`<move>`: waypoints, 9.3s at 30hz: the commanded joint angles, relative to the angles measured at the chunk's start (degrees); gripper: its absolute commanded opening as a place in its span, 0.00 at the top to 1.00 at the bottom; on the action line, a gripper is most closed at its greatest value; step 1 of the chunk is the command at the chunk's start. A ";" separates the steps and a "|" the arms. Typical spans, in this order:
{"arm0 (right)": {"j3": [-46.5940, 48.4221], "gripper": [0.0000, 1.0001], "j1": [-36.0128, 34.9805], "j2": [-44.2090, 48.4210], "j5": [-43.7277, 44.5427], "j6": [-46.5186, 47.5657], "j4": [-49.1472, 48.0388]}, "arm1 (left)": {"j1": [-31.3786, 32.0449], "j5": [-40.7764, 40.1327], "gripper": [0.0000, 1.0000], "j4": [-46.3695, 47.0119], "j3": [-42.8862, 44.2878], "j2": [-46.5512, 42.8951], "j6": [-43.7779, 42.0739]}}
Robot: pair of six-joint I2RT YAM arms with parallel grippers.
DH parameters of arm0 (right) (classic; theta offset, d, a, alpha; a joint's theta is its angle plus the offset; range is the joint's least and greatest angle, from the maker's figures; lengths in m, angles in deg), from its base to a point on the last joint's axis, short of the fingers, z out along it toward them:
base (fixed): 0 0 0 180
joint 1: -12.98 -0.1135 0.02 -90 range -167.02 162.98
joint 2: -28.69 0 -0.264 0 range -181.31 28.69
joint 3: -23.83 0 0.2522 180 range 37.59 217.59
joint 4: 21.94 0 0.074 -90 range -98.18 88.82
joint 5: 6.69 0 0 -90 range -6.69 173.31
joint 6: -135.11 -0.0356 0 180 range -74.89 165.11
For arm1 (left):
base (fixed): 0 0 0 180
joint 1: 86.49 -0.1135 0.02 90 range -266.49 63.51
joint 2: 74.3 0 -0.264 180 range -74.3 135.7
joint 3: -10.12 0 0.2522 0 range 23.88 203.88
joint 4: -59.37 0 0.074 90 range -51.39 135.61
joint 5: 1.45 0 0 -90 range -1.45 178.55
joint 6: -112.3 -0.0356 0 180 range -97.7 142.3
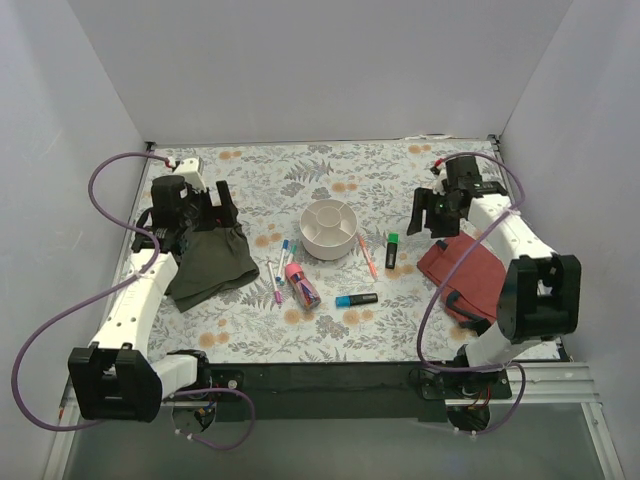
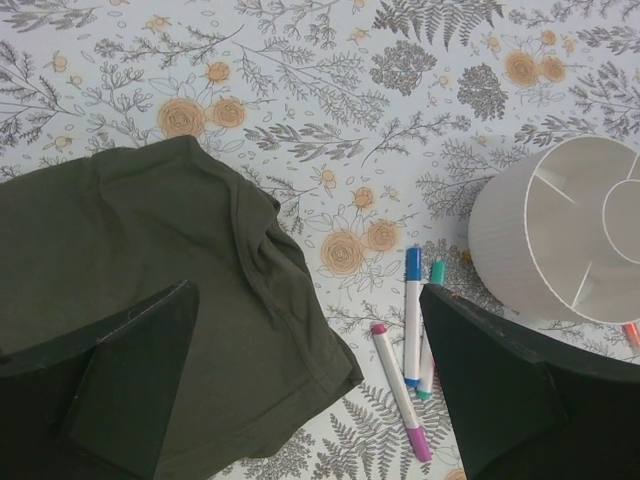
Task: Sort the stationery into containers
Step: Pick up the pen from the center of the board, then place the pen in the storage box, then pick up the pen from the center of the board, then place the pen in the storage box.
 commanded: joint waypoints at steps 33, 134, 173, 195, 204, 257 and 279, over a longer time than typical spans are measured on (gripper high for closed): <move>22.38 0.36 -13.32 -28.84 14.65 -11.62 0.76 | -0.79 -2.28 0.06 -0.66 2.35 8.86 -2.74; -15.05 0.99 -28.34 -5.55 13.60 8.24 -79.04 | -1.84 0.36 0.14 0.93 8.07 17.92 -9.77; -14.96 0.02 -27.55 16.52 -18.29 46.78 -23.37 | -1.75 5.54 0.13 9.10 -2.83 5.35 -1.96; -10.49 0.26 -41.97 -3.52 -17.51 76.45 -9.70 | -1.67 15.22 0.13 4.88 -7.31 4.03 -2.30; -7.85 0.38 -42.23 -8.18 -15.67 76.36 -8.38 | -1.58 16.00 0.14 4.35 -8.28 4.38 -1.59; 6.99 0.99 -37.15 1.48 -18.38 50.54 -4.07 | -1.75 15.83 0.14 4.44 -4.94 6.22 -2.73; -13.65 0.99 -24.12 8.96 -1.16 4.02 -72.77 | -1.75 12.05 0.15 4.62 2.44 18.62 -7.39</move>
